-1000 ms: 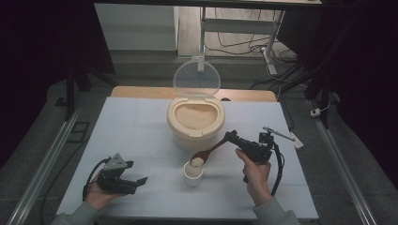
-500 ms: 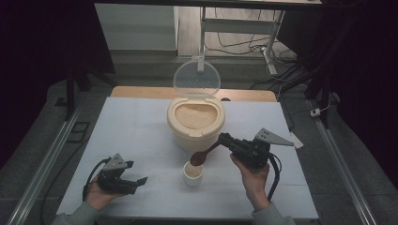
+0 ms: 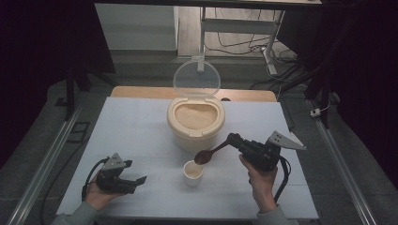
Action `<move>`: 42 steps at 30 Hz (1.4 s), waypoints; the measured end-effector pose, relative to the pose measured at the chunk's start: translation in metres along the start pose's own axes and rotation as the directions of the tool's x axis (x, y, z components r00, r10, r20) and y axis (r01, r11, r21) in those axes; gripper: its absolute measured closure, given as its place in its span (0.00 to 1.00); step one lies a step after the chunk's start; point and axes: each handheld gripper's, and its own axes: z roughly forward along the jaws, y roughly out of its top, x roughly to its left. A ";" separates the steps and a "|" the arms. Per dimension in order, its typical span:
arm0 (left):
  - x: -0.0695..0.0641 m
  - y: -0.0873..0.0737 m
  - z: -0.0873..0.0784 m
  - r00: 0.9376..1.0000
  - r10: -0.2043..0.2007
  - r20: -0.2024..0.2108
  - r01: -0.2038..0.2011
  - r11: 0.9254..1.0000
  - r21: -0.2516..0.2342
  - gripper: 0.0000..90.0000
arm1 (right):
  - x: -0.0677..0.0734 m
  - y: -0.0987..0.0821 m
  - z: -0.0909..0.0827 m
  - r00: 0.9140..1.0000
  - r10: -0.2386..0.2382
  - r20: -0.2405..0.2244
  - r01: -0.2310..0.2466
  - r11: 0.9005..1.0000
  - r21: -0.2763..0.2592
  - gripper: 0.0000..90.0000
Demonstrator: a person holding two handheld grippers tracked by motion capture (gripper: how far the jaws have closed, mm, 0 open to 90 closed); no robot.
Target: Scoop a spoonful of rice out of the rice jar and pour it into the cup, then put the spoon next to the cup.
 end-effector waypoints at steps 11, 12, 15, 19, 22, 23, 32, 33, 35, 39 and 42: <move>0.001 0.000 -0.001 1.000 0.006 0.003 -0.006 1.000 0.000 0.15 | -0.005 0.021 -0.025 0.999 -0.024 0.025 0.022 0.999 0.045 0.92; 0.001 0.000 -0.001 1.000 0.006 0.004 -0.006 1.000 0.000 0.15 | -0.006 0.021 -0.025 1.000 -0.016 0.016 0.015 0.998 0.065 0.92; 0.001 0.000 -0.001 1.000 0.007 0.005 -0.007 1.000 0.001 0.15 | -0.009 0.021 -0.025 1.000 -0.017 0.022 0.014 0.991 0.136 0.92; 0.001 0.000 -0.001 1.000 0.009 0.007 -0.009 1.000 0.001 0.15 | -0.007 0.021 -0.026 0.998 -0.051 0.033 0.044 0.980 0.195 0.92; 0.001 0.000 -0.001 1.000 0.012 0.007 -0.012 1.000 0.004 0.15 | -0.005 0.022 -0.026 0.996 -0.087 0.036 0.076 0.969 0.234 0.92; 0.001 0.000 0.000 1.000 0.012 0.007 -0.012 1.000 0.004 0.15 | -0.005 0.022 -0.026 0.996 -0.086 0.029 0.076 0.967 0.241 0.92; 0.001 0.000 -0.001 1.000 0.011 0.005 -0.011 1.000 0.004 0.15 | -0.007 0.018 -0.021 0.998 -0.063 -0.025 0.067 0.934 0.350 0.92; 0.001 0.000 -0.001 1.000 0.011 0.005 -0.011 1.000 0.004 0.15 | -0.008 0.016 -0.019 0.998 -0.051 -0.033 0.060 0.928 0.367 0.92; 0.001 0.000 -0.001 1.000 0.013 0.006 -0.013 1.000 0.004 0.15 | -0.008 0.013 -0.014 0.998 -0.043 -0.047 0.059 0.913 0.403 0.92; 0.001 0.000 0.000 1.000 0.014 0.008 -0.014 1.000 0.008 0.15 | -0.007 0.005 -0.002 0.997 -0.028 -0.075 0.059 0.889 0.454 0.92; 0.002 0.000 -0.001 1.000 0.012 0.009 -0.012 1.000 0.007 0.15 | -0.005 0.001 0.006 0.995 -0.025 -0.092 0.067 0.871 0.487 0.92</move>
